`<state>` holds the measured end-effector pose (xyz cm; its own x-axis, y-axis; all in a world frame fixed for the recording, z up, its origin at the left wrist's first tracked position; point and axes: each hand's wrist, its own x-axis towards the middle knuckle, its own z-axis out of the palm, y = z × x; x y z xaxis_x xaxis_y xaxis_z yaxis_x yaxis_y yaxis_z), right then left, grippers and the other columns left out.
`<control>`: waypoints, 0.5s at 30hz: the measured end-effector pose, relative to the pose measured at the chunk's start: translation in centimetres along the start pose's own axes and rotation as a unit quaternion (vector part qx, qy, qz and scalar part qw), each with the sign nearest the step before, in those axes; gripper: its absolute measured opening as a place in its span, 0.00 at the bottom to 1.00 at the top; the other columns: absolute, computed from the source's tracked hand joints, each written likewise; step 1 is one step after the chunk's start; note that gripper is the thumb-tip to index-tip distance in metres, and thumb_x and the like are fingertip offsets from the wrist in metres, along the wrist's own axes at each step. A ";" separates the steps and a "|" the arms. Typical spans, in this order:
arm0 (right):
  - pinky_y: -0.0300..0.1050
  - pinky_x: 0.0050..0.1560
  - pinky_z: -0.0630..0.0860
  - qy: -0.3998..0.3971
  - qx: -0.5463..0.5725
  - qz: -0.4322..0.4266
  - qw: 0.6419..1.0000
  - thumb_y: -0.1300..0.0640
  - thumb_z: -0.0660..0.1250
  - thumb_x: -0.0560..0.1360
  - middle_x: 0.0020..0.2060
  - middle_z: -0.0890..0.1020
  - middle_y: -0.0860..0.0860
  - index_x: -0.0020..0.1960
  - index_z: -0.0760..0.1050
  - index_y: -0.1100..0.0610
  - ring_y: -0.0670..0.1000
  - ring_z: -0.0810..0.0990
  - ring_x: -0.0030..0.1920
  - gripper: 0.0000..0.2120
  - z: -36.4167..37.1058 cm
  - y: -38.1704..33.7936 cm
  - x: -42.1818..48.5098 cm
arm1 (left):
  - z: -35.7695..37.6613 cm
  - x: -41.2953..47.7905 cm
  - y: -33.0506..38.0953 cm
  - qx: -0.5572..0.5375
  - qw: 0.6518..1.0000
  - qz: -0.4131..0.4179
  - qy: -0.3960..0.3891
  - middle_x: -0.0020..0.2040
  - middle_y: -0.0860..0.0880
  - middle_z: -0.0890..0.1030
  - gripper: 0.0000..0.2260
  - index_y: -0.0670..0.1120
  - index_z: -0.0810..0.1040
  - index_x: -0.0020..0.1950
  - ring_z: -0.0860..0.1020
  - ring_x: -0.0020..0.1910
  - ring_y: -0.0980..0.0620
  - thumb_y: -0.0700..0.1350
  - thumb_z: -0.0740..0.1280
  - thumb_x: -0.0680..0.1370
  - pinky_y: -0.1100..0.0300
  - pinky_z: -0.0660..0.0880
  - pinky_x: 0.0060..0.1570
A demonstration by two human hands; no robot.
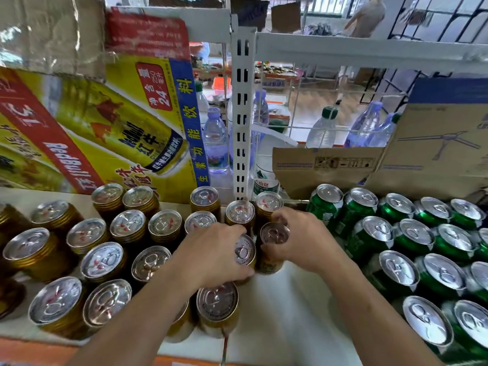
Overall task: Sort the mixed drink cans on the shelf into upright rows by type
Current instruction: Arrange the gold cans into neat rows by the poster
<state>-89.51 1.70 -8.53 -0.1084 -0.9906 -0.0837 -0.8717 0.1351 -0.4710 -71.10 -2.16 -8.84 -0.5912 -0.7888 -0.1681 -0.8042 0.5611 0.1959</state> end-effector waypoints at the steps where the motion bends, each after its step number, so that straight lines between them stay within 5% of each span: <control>1: 0.46 0.51 0.76 0.006 0.002 -0.006 1.000 0.43 0.75 0.65 0.52 0.81 0.47 0.64 0.72 0.49 0.50 0.78 0.51 0.30 0.1 -0.2 0.2 | 0.0 0.0 0.1 0.002 1.000 0.002 0.005 0.67 0.52 0.73 0.35 0.55 0.65 0.72 0.71 0.66 0.50 0.66 0.69 0.69 0.54 0.69 0.59; 9: 0.49 0.53 0.75 0.012 0.008 -0.019 1.000 0.47 0.74 0.67 0.53 0.80 0.50 0.63 0.70 0.51 0.52 0.78 0.51 0.28 0.6 -0.4 0.7 | 1.5 -0.2 -0.8 -0.050 0.997 0.016 0.063 0.56 0.57 0.76 0.30 0.57 0.71 0.64 0.75 0.56 0.53 0.67 0.66 0.66 0.56 0.66 0.58; 15: 0.49 0.52 0.75 0.023 0.009 -0.020 0.999 0.45 0.75 0.68 0.54 0.79 0.50 0.61 0.70 0.51 0.52 0.77 0.51 0.26 1.0 -0.3 0.9 | 1.8 -0.7 -0.9 -0.126 0.986 0.017 0.104 0.62 0.58 0.76 0.34 0.55 0.73 0.67 0.73 0.60 0.57 0.67 0.65 0.63 0.58 0.66 0.64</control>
<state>-88.89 0.81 -9.38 -0.0968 -0.9950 -0.0238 -0.8674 0.0960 -0.4883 -70.04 -1.69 -10.63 -0.5717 -0.8195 0.0404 -0.7273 0.5290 0.4372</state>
